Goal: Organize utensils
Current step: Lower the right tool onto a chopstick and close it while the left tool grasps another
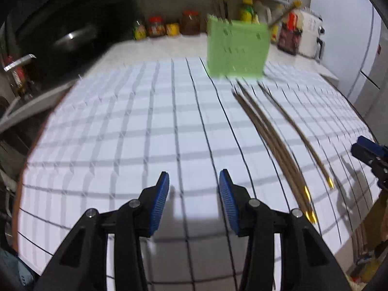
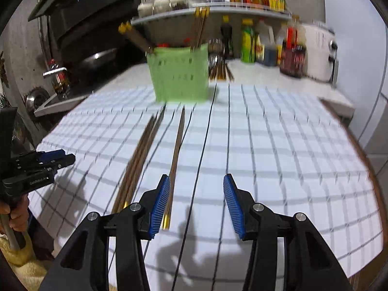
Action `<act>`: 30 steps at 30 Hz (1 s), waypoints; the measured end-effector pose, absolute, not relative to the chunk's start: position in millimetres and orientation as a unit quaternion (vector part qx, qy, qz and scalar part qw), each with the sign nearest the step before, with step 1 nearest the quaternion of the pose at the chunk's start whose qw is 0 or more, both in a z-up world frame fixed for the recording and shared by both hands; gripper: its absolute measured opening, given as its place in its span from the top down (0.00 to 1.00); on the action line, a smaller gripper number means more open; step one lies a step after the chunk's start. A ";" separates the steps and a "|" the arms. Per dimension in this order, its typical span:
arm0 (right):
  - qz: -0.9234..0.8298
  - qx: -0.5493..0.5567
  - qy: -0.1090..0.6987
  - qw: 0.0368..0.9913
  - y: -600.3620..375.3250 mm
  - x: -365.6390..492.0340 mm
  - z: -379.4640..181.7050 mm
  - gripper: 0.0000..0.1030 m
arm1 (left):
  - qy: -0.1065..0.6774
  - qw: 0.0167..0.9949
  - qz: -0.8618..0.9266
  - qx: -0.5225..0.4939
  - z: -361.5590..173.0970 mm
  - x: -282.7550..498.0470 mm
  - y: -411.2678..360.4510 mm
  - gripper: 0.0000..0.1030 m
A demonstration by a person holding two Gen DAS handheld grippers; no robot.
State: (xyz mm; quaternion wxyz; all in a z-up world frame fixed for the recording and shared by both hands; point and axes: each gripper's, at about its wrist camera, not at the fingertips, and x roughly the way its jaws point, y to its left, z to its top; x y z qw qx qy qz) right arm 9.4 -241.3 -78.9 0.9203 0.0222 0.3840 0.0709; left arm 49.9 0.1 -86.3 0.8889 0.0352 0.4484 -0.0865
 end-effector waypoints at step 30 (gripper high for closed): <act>0.090 0.028 0.406 0.909 -237.7 21.2 -100.8 0.59 | 0.495 0.849 -0.182 0.042 -104.0 68.2 -87.5 0.59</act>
